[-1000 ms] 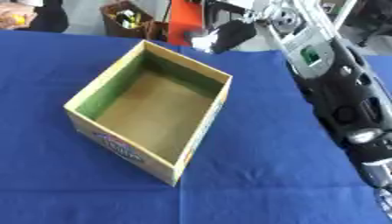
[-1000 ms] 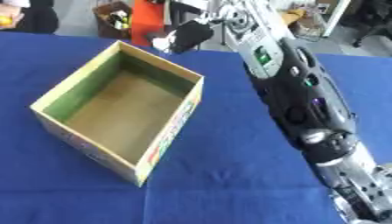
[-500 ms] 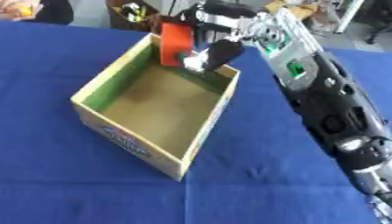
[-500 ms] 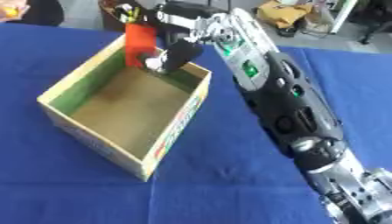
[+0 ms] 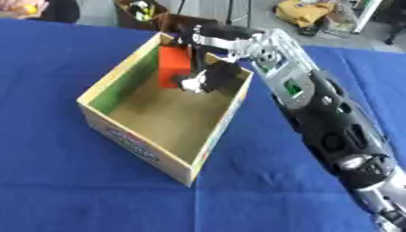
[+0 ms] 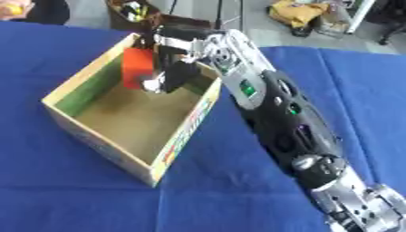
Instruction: Pick up objects on the table and place them in the box.
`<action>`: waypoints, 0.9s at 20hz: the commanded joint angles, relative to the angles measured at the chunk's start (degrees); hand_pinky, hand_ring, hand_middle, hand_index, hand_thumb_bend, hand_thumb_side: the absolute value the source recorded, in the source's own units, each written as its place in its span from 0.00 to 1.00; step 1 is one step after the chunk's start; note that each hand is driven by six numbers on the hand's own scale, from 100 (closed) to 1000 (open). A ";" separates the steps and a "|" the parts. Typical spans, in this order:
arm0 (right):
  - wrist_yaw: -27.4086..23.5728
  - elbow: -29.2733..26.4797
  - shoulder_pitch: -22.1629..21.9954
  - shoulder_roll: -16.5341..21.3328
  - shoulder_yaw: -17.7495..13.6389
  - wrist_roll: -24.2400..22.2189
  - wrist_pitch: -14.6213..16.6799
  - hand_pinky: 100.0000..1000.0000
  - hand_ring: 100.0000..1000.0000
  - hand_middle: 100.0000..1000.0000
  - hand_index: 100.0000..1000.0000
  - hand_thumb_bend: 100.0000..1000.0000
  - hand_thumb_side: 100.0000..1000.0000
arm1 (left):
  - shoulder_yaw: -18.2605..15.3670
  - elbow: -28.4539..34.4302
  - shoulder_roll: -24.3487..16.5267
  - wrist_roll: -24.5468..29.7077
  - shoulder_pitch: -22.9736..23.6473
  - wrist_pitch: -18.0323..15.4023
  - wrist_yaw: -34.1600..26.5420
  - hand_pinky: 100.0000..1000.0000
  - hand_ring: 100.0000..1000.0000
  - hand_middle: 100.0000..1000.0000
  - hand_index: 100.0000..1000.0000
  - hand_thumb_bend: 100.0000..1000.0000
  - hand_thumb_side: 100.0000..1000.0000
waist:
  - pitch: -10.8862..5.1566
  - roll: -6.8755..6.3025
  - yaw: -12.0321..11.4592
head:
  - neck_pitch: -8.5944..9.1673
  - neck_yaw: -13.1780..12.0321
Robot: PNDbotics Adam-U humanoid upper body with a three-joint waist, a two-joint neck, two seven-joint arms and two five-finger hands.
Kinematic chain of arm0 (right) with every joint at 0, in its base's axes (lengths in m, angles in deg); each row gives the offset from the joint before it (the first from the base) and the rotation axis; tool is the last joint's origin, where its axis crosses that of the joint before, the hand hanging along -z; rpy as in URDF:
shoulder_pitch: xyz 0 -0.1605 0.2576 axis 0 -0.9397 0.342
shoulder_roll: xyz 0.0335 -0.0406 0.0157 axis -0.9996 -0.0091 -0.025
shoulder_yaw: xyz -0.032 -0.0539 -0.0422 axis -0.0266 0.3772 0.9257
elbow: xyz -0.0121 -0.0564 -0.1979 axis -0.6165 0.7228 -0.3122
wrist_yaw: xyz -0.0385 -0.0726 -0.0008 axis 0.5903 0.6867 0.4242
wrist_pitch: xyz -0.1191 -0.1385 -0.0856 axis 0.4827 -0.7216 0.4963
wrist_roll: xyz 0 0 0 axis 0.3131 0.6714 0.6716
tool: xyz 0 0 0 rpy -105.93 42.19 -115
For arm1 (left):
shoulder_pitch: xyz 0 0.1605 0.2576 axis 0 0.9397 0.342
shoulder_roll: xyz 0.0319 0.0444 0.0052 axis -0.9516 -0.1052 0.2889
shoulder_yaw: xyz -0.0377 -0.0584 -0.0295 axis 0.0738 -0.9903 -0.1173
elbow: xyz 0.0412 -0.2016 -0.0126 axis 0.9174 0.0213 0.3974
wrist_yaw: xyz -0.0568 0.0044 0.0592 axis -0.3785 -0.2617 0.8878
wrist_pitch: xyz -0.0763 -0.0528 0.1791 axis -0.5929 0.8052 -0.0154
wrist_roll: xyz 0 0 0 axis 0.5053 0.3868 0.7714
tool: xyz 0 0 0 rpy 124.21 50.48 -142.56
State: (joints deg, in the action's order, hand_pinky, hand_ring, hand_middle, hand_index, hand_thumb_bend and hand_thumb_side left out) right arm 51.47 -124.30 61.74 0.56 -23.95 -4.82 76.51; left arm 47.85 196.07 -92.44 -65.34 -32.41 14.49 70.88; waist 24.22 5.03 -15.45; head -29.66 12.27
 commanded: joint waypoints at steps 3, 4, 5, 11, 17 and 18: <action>3.75 -0.05 0.49 -0.26 -0.21 1.29 -0.13 0.56 0.52 0.16 0.21 0.00 0.38 | -0.20 1.22 -0.24 -0.06 -0.33 0.09 -0.15 0.25 0.51 0.58 0.79 0.00 0.87 | -1.05 -0.41 0.15 | 0.34 -0.08; 4.48 0.00 0.44 -0.38 -0.15 1.49 -0.05 0.56 0.52 0.16 0.22 0.00 0.38 | -0.19 1.22 -0.22 -0.04 -0.31 0.11 -0.14 0.25 0.51 0.58 0.79 0.00 0.87 | -1.06 -0.42 0.18 | 0.35 -0.07; 5.19 0.06 0.39 -0.48 -0.06 1.57 0.12 0.57 0.53 0.18 0.23 0.00 0.39 | -0.19 1.22 -0.20 -0.04 -0.30 0.13 -0.13 0.25 0.51 0.58 0.79 0.00 0.87 | -1.07 -0.42 0.20 | 0.38 -0.05; 9.57 0.33 -0.07 -1.36 0.31 0.79 1.91 0.64 0.64 0.33 0.46 0.00 0.49 | -0.21 1.22 -0.10 -0.03 -0.17 0.21 -0.10 0.25 0.51 0.58 0.79 0.00 0.87 | -1.05 -0.47 0.33 | 0.52 -0.02; 11.70 -0.49 -0.11 -1.62 0.59 -2.20 5.12 0.74 0.76 0.62 0.77 0.08 0.72 | -0.21 1.22 0.00 -0.03 -0.08 0.35 -0.03 0.25 0.51 0.58 0.79 0.00 0.87 | -1.03 -0.47 0.49 | 0.71 -0.10; 11.85 -0.75 -0.09 -1.56 0.45 -2.88 5.69 0.78 0.80 0.73 0.82 0.14 0.77 | -0.20 1.22 0.00 -0.03 -0.06 0.37 -0.01 0.25 0.51 0.58 0.79 0.00 0.87 | -1.05 -0.46 0.53 | 0.70 -0.15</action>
State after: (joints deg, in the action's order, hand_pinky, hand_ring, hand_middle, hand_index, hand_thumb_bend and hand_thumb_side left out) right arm 62.68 -123.68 60.66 -1.39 -23.11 -7.03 81.40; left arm 47.85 196.07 -92.38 -65.34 -32.37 14.71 70.91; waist 24.35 5.02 -14.91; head -29.58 12.26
